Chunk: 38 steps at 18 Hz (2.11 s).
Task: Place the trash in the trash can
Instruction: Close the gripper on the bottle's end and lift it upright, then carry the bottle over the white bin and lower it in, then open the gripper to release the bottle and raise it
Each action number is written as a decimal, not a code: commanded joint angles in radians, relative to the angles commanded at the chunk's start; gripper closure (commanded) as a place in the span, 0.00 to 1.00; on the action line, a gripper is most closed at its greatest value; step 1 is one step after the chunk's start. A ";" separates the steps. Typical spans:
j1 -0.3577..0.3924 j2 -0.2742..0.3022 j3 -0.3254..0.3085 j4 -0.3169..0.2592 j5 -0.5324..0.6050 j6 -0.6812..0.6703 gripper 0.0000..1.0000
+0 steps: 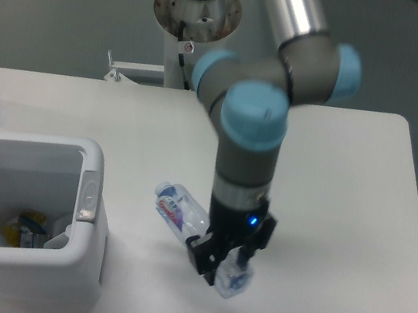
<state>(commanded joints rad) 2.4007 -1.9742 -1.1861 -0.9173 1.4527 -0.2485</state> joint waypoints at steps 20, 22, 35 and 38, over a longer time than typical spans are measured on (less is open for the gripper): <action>-0.322 0.068 0.004 0.216 -0.002 0.060 0.36; -0.340 0.058 -0.016 0.216 -0.002 0.060 0.14; -0.220 0.071 -0.021 0.204 0.052 0.202 0.00; -0.149 0.078 -0.033 0.184 0.204 0.328 0.00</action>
<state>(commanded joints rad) 2.2517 -1.8960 -1.2194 -0.7331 1.6562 0.0792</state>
